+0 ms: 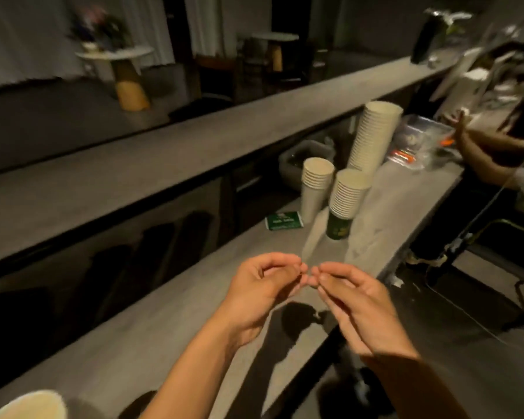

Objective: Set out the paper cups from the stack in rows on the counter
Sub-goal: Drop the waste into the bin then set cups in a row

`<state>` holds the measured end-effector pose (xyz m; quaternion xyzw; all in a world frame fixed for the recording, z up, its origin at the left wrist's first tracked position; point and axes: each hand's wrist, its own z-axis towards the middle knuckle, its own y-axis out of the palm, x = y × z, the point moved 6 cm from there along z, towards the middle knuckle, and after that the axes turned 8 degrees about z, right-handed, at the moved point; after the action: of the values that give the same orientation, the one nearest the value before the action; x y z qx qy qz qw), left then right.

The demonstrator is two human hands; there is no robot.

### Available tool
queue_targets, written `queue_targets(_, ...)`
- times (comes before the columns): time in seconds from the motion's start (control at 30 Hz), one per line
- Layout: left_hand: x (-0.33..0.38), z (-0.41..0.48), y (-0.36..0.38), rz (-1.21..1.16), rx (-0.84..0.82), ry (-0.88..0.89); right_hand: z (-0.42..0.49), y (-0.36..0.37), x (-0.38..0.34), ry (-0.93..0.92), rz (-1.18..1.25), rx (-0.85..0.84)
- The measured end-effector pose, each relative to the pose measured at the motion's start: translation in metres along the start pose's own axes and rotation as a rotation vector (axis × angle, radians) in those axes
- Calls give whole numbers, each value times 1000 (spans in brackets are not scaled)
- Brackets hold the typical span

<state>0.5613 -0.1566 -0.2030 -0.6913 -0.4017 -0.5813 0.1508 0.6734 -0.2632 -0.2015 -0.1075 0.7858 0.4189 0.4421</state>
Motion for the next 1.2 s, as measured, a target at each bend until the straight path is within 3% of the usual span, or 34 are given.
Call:
queue_targets(0.23,118,-120,-164,87,215,228,-54,213,45,68,-36,-321)
queue_targets(0.6,200,-323,-403,335,587,330,-164,466,189,136,-351,-801)
queue_targets(0.67,204,-359,-438,415,640,347,-187,502,215,60,-448,-888)
queue_targets(0.9,213,-448,-533,730,698,337,-238,595,282,-474,-923,-1293)
queue_targets(1.07,210,-484,-604,759,1074,306,-242,632,310,-732,-1145,-1390)
queue_targets(1.2,198,-488,-651,685,1237,35,-233,656,336,-944,-1306,-1542)
